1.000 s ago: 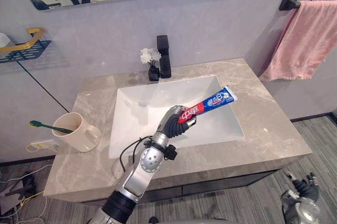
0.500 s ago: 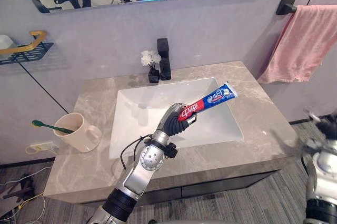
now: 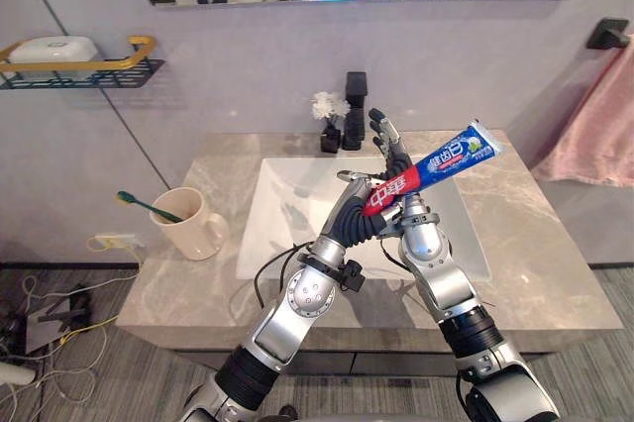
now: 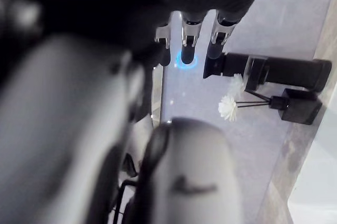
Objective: Organize washtable
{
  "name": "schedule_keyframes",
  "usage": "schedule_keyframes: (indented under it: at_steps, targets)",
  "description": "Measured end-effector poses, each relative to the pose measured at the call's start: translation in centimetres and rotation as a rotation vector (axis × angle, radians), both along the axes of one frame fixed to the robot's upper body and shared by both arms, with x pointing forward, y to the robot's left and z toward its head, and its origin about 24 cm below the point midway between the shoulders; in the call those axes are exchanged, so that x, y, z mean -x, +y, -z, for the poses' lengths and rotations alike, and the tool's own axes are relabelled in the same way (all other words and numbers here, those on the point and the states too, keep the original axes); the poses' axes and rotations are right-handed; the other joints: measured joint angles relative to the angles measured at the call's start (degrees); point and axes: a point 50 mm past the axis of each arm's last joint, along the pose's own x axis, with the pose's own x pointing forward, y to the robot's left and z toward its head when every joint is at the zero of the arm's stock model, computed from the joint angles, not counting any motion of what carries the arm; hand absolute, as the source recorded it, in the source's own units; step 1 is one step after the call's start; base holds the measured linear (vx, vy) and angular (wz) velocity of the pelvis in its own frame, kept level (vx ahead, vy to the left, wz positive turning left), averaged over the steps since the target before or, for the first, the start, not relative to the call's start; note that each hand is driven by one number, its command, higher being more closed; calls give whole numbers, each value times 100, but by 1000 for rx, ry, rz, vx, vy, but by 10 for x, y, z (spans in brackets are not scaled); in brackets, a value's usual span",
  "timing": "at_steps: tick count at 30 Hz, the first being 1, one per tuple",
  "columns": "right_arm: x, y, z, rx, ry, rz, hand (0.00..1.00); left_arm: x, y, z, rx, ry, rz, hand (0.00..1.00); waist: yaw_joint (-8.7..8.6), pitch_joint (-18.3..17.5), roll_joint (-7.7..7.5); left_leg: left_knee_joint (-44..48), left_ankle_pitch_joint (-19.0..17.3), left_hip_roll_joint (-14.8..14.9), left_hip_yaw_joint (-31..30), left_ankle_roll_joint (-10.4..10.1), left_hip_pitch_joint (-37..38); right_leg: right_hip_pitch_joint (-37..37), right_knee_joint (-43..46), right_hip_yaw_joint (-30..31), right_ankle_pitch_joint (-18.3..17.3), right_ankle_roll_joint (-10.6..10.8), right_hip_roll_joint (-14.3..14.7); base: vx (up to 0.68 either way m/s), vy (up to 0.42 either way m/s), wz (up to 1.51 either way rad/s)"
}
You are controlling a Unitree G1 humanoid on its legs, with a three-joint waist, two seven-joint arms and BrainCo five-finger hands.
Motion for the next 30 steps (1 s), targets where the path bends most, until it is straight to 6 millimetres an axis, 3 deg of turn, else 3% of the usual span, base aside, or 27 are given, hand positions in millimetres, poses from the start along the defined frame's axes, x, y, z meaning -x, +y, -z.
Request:
schedule_keyframes:
  at_steps: [18,22,25,27,30]
  targets:
    - [-1,7,15,51,66,-22,0,0,11,10,68,85,-48,100,-1,-35,-57,-231,164,-17,-132,-2,43,48,-59,-160,10,8,14,-20,-12,4]
    - [1,12,17,29,79,-29,0,-4,31,-3,146,48,-137,100,-7,-40,-64,-233,164,3,-76,-2,77,47,-59,-108,17,-1,26,-24,-12,-7]
    - [12,18,45,83,171,-67,0,-16,71,-26,311,-32,-359,100,-5,-56,-90,-236,163,33,-32,-3,96,46,-77,-78,29,-16,48,-26,-19,-7]
    - [16,20,54,89,209,-74,0,-16,85,-31,356,-63,-430,100,3,-61,-99,-250,163,42,-6,-4,96,52,-155,-60,79,-22,62,-26,-16,-7]
    - [14,18,51,71,203,-46,0,-15,88,-29,352,-56,-443,100,32,-75,-122,-262,165,36,15,-5,98,80,-250,-51,133,-19,63,-19,-7,-3]
